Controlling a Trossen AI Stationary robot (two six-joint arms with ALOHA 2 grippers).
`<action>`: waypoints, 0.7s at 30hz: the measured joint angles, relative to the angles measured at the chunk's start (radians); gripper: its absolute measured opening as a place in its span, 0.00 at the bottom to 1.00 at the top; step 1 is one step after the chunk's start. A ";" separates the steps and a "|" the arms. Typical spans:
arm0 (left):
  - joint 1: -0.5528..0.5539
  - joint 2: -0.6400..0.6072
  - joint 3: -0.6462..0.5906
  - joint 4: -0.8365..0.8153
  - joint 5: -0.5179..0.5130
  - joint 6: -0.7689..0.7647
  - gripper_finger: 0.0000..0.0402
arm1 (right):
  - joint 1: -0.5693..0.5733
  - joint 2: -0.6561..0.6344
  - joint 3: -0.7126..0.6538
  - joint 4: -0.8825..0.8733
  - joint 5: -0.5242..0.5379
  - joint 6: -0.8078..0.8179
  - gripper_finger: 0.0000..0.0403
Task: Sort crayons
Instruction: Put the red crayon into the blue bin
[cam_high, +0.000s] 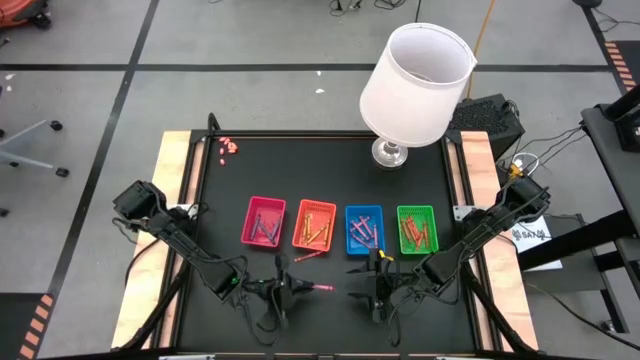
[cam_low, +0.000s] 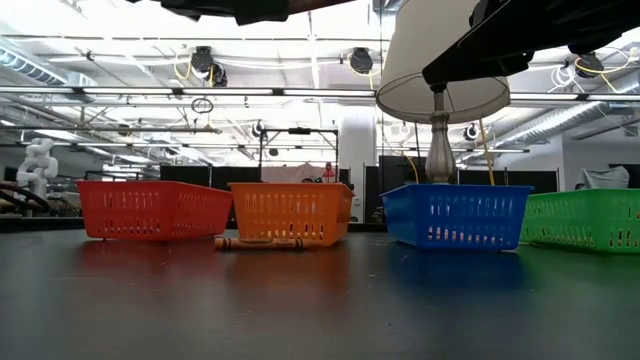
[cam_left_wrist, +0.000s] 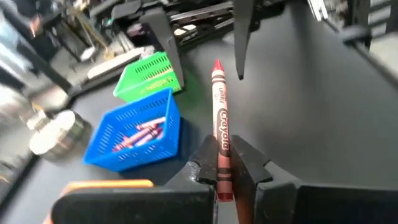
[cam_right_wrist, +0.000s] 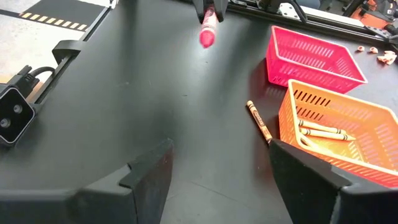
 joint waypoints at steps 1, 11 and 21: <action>0.000 0.000 0.000 0.000 0.000 -0.050 0.04 | 0.000 0.000 0.000 0.000 0.000 0.000 0.62; 0.000 0.000 0.000 0.000 0.000 -0.458 0.04 | 0.000 0.000 0.000 0.000 0.000 0.000 0.62; 0.000 0.000 0.000 -0.024 0.000 -0.384 0.04 | -0.003 0.000 0.000 0.002 0.004 0.026 0.62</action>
